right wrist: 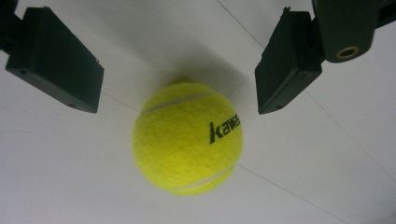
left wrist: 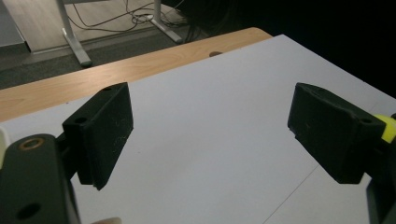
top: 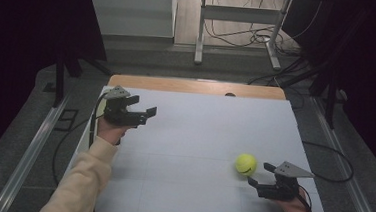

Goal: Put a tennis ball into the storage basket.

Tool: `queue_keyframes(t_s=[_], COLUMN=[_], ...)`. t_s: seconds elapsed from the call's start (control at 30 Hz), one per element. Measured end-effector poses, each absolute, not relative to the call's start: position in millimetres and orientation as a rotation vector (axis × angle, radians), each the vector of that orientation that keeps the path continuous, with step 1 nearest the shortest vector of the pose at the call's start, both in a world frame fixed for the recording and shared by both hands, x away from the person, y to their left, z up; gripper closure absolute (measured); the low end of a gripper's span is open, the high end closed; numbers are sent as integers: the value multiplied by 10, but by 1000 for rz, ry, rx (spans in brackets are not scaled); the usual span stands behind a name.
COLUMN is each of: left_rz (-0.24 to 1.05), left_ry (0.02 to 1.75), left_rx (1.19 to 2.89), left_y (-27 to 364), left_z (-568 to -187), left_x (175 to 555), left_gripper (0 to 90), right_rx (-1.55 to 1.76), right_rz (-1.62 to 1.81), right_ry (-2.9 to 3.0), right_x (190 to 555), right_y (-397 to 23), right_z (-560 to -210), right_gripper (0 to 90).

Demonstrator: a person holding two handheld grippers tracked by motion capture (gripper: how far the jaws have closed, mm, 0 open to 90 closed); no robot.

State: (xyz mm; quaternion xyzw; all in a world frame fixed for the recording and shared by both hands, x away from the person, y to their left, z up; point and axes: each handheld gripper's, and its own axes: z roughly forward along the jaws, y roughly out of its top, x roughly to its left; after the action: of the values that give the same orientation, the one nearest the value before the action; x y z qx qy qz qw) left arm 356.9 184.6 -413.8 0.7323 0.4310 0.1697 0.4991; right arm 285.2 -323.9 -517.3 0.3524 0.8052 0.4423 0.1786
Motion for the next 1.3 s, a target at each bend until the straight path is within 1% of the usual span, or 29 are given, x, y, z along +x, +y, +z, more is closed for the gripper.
queue_keyframes(t_s=[0.2,0.7,1.17,1.3], left_rz=[371,339,276,284], left_ry=[1020,956,886,864], left_rx=[1761,1788,1822,1847], left_y=[1764,1527,1164,1069], left_z=[-4139,-4162,-4255,-4265], left_x=[3580,3529,3577,3588], left_gripper=[150,148,149,148], right_rx=[994,992,1010,1013], right_rz=[1249,1256,1277,1278], right_ry=[2273,2274,2258,2259], right_x=[2843,2856,2819,2823], right_y=[-3250,-3231,-3252,-3258], right_z=[-5163,-5160,-5140,-5145], right_gripper=[163,163,164,164])
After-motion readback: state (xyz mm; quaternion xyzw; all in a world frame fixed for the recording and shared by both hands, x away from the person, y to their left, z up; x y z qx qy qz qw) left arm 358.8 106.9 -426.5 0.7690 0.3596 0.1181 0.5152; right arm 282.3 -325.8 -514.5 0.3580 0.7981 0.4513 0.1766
